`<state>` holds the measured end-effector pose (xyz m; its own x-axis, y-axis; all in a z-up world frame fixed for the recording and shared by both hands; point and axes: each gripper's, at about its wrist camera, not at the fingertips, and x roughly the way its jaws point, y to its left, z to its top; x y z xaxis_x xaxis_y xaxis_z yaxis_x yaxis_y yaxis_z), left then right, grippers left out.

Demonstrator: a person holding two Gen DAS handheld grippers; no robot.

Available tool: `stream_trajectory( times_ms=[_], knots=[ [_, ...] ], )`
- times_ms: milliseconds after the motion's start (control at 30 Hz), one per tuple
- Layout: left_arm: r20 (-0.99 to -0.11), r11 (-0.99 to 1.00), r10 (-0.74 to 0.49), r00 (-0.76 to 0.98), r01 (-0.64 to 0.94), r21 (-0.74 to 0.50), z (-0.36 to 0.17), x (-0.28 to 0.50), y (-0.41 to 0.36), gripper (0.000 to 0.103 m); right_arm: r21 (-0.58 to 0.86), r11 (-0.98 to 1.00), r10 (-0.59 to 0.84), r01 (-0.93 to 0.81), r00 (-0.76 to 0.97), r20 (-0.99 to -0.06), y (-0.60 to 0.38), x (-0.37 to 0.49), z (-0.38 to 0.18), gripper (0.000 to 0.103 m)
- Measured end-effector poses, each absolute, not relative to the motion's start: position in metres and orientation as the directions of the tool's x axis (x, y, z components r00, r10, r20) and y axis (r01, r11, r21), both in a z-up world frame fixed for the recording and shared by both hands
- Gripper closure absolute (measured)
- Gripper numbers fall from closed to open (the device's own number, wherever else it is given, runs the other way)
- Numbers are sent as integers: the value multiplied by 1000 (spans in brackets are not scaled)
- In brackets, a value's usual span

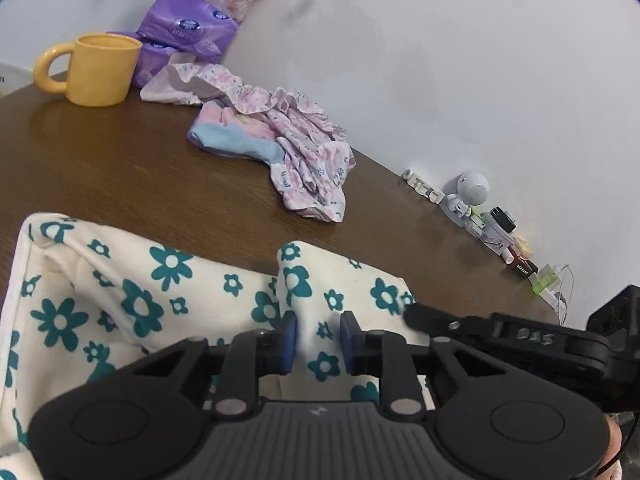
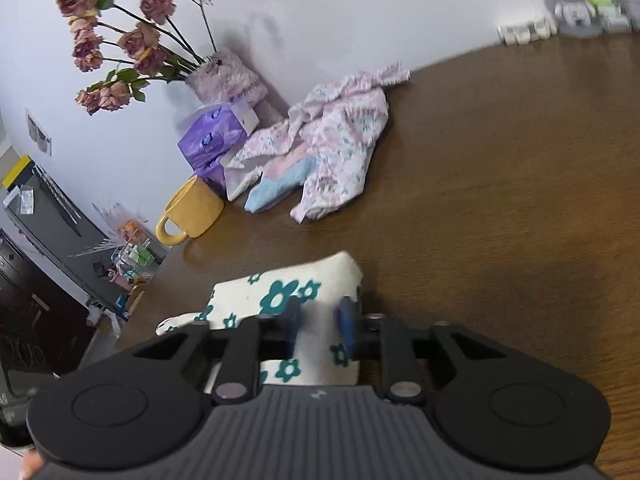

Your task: Fold clothes

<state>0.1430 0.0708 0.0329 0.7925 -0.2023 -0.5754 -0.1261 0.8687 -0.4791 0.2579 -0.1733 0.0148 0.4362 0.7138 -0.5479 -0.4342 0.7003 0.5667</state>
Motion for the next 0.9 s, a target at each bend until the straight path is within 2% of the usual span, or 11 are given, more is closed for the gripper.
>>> stream_trajectory(
  times_ms=[100,200,333,400,433,500,567,600,633,667,900],
  knots=[
    [-570,865,-173,803,-153,-478,36,145,75,75,545,701,713,-460,437,-549,-170,259,18,86],
    [-569,843,-138,811,-205,-498,37,151,83,52,556,694,720,-458,438,-538,-172,268,23,72],
    [-568,810,-132,812,-242,-535,35,165,91,54,563,703,711,-434,453,-538,-167,282,21,68],
    [-570,792,-137,810,-256,-554,33,173,93,73,579,699,715,-421,443,-542,-162,288,17,75],
    [-573,780,-155,805,-256,-571,30,176,94,89,585,697,716,-414,438,-543,-160,290,15,89],
    [-576,766,-172,800,-259,-589,25,180,95,89,583,694,720,-422,425,-549,-156,289,12,90],
    [-570,766,-169,804,-257,-590,26,178,95,76,574,697,717,-430,433,-546,-157,287,12,85],
    [-571,762,-161,805,-266,-591,27,175,95,67,581,693,721,-427,430,-544,-161,287,13,74],
    [-574,757,-152,805,-279,-592,28,171,97,44,588,690,724,-423,427,-542,-164,287,13,67],
    [-569,757,-142,810,-281,-590,31,165,97,38,591,687,726,-422,425,-541,-167,286,13,61],
    [-567,774,-185,803,-236,-587,36,133,91,50,577,686,727,-442,417,-545,-185,264,11,66]
  ],
)
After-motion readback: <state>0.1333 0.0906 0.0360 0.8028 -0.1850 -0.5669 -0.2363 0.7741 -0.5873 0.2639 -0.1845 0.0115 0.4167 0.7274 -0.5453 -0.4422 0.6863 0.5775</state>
